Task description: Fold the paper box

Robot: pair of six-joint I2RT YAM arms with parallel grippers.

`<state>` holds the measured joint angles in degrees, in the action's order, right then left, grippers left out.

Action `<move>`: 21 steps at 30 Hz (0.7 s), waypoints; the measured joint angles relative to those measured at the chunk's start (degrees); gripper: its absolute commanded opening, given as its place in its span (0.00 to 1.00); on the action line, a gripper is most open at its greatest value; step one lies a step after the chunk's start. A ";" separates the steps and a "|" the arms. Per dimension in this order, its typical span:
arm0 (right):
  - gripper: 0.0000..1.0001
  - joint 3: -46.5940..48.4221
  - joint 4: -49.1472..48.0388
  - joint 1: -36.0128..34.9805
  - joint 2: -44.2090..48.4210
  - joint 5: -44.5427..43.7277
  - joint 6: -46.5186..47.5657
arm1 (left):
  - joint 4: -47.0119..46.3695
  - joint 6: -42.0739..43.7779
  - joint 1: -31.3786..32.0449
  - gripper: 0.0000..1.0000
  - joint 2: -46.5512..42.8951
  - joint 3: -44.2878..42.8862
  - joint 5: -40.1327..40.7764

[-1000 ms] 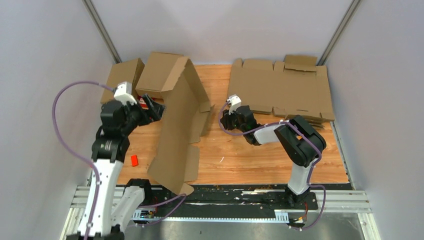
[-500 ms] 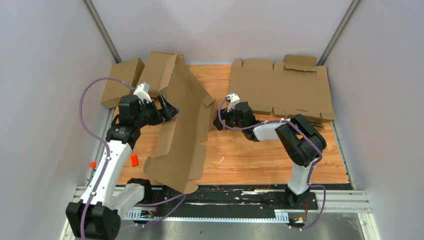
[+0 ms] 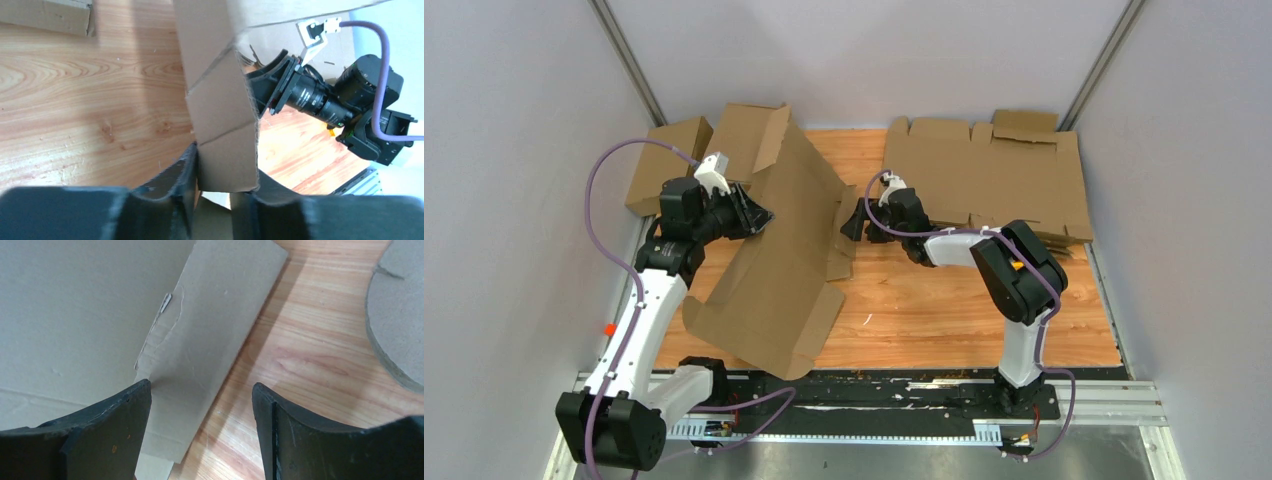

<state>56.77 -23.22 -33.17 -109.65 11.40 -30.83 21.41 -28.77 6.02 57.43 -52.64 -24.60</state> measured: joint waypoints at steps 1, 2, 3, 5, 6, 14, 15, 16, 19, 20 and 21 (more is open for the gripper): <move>0.74 0.92 1.09 0.02 -0.17 -0.22 -0.52 | 0.35 0.37 0.07 0.24 0.20 -0.37 -0.13; 0.74 1.49 1.64 0.02 -0.20 -0.37 -0.83 | 0.79 1.07 0.20 0.20 0.44 -0.76 -0.11; 0.74 2.14 2.05 0.02 -0.20 -0.52 -1.09 | 1.44 1.88 0.44 0.13 0.70 -1.27 -0.07; 0.75 2.54 2.25 0.35 -0.09 -1.03 -1.57 | 2.60 3.41 1.11 0.01 0.96 -2.01 0.55; 0.76 2.38 2.56 0.46 0.09 -1.27 -1.70 | 3.10 4.09 1.51 0.00 0.98 -2.19 0.87; 0.85 -2.45 8.26 2.71 7.48 -3.61 -1.62 | 7.10 9.18 5.90 0.00 2.84 -5.79 1.33; 0.86 -2.56 9.46 2.99 8.59 -4.00 -1.36 | 7.76 9.94 6.95 0.00 3.06 -6.54 1.40; 0.86 -2.62 10.36 3.13 9.46 -4.31 -0.92 | 8.22 10.54 7.80 0.00 3.13 -7.04 1.42; 0.88 -2.84 14.67 3.37 12.85 -5.86 2.91 | 9.64 13.22 11.10 0.00 3.26 -8.66 1.90; 0.90 -2.91 16.44 3.37 14.25 -6.25 4.85 | 10.32 14.29 11.96 0.00 3.52 -9.46 1.99; 0.95 -3.34 17.64 3.37 15.93 -6.60 6.86 | 11.10 15.41 12.61 0.00 3.91 -10.45 1.99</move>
<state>53.43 -5.58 -29.80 -93.71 4.80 -23.97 32.51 -13.37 18.63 61.34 -63.09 -22.61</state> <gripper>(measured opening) 0.873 0.018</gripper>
